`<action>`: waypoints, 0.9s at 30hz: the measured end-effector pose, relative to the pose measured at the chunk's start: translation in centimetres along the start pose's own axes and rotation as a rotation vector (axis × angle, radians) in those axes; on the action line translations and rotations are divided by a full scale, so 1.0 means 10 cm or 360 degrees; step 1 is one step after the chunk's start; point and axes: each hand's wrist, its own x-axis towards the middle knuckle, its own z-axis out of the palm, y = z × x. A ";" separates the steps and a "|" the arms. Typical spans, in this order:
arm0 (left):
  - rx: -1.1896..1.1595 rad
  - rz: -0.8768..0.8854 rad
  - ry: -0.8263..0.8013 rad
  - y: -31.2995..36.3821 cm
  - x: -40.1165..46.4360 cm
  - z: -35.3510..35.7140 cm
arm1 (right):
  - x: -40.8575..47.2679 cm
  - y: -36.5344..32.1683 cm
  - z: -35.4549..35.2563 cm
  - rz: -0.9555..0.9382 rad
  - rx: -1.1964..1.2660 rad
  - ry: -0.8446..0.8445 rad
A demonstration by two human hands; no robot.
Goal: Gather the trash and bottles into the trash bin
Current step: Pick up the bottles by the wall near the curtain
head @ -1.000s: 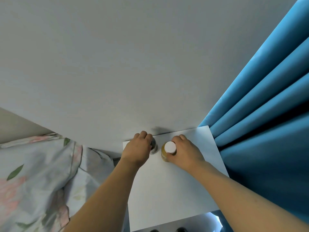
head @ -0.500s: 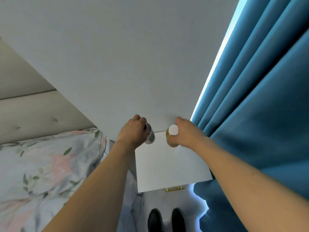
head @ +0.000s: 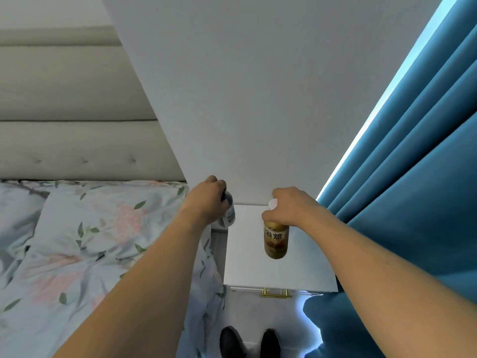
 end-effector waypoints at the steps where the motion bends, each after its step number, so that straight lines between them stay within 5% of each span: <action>1: -0.0007 -0.0015 0.0000 -0.08 -0.04 -0.01 | 0.03 -0.11 0.02 -0.0031 -0.0003 -0.0017; 15: -0.0106 -0.0698 0.0205 -1.16 -1.08 -0.15 | 0.35 -1.69 0.36 -0.0801 -0.0336 -0.0127; 27: -0.0279 -0.1699 0.0465 -1.62 -3.56 0.12 | -0.73 -3.36 1.60 -0.1699 -0.0734 -0.0457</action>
